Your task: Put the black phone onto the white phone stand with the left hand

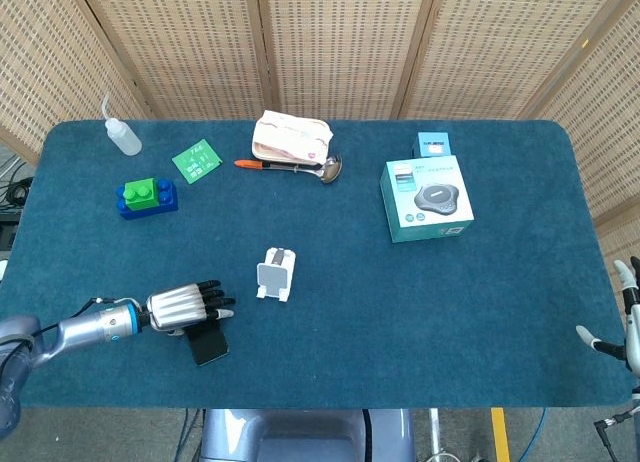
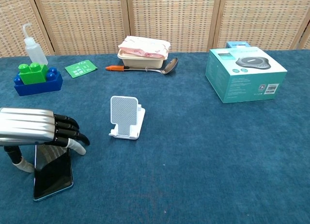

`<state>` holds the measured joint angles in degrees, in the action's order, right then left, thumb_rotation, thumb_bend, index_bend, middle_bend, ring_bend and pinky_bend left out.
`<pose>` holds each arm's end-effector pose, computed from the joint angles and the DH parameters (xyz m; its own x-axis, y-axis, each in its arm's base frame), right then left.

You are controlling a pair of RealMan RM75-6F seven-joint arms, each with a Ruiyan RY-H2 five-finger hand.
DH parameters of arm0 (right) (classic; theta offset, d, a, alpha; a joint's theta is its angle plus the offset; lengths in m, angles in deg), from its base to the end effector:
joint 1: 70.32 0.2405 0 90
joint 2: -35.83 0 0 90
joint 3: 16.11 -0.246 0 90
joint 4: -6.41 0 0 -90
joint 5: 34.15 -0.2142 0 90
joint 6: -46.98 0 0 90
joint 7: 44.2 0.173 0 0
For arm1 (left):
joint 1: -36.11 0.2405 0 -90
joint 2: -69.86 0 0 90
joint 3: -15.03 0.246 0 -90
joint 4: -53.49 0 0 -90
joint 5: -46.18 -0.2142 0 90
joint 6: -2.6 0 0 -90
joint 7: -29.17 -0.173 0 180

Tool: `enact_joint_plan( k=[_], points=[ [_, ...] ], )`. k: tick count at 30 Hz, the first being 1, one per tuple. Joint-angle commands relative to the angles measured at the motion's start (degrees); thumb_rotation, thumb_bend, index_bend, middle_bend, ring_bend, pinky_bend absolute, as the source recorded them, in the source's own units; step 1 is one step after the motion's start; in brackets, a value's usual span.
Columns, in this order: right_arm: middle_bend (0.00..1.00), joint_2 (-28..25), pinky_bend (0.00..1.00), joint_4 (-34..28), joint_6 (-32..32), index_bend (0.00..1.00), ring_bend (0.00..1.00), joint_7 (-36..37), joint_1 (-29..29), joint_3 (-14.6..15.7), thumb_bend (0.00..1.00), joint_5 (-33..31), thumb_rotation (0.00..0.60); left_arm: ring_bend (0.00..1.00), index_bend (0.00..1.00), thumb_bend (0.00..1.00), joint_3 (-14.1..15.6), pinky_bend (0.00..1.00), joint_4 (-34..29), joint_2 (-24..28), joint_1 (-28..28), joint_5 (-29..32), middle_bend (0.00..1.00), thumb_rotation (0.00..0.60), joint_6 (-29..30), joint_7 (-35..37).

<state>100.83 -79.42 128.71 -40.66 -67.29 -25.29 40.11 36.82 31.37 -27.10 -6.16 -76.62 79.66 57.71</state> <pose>-0.3566 -0.2193 0.1849 0.3957 0.0594 0.9164 -0.8988 0.2299 0.3732 -0.2642 0.3278 -0.0315 0.8792 0.0319 0.4754 0.1896 -0.9388 -0.2876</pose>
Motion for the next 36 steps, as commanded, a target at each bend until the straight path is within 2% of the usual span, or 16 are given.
enact_joint_plan(
  k=[1, 3, 6, 17, 27, 33, 34, 36],
  points=[
    [0.0, 0.0, 0.0, 0.0, 0.0, 0.04, 0.0, 0.0, 0.0, 0.0, 0.05, -0.1, 0.6, 0.44, 0.34, 0.23, 0.1, 0.23, 0.1, -0.5, -0.1, 0.4, 0.4, 0.6, 0.4, 0.0],
    [0.0, -0.1, 0.0, 0.0, -0.1, 0.04, 0.0, 0.2, 0.0, 0.0, 0.05, -0.1, 0.6, 0.52, 0.41, 0.24, 0.2, 0.33, 0.4, -0.7, 0.1, 0.9, 0.46, 0.6, 1.1, 0.0],
    [0.0, -0.2, 0.0, -0.1, -0.1, 0.04, 0.0, 0.4, -0.1, 0.0, 0.05, -0.1, 0.6, 0.53, 0.43, 0.24, 0.3, 0.37, 1.0, -0.7, 0.7, 1.6, 0.48, 0.6, 2.4, -0.4],
    [0.0, -0.8, 0.0, -0.5, 0.2, 0.04, 0.0, 1.8, -0.5, 0.1, 0.05, 0.5, 0.6, 0.53, 0.44, 0.22, -2.1, 0.37, -1.8, 1.8, 0.8, 5.1, 0.48, 0.6, 8.1, -2.6],
    [0.0, -1.6, 0.0, -0.6, 0.7, 0.04, 0.0, 3.8, -0.9, 0.1, 0.05, 0.9, 0.6, 0.53, 0.44, 0.21, -5.2, 0.37, -13.7, 7.5, -3.9, 5.6, 0.48, 0.6, 12.5, -11.7],
    [0.0, -2.1, 0.0, -0.6, 0.9, 0.04, 0.0, 5.3, -1.2, 0.1, 0.05, 1.2, 0.6, 0.53, 0.44, 0.18, -8.3, 0.37, -25.4, 12.7, -9.0, 3.2, 0.48, 0.6, 13.1, -24.8],
    [0.0, -2.3, 0.0, -0.6, 1.0, 0.04, 0.0, 5.9, -1.3, 0.1, 0.05, 1.3, 0.6, 0.53, 0.44, 0.17, -10.0, 0.37, -25.9, 13.6, -12.5, -1.3, 0.48, 0.6, 14.1, -36.4],
    [0.0, -2.4, 0.0, -0.5, 1.0, 0.04, 0.0, 6.4, -1.4, 0.2, 0.05, 1.4, 0.6, 0.53, 0.44, 0.16, -10.6, 0.37, -28.4, 14.5, -14.3, -3.3, 0.48, 0.6, 12.0, -43.2]
  ],
)
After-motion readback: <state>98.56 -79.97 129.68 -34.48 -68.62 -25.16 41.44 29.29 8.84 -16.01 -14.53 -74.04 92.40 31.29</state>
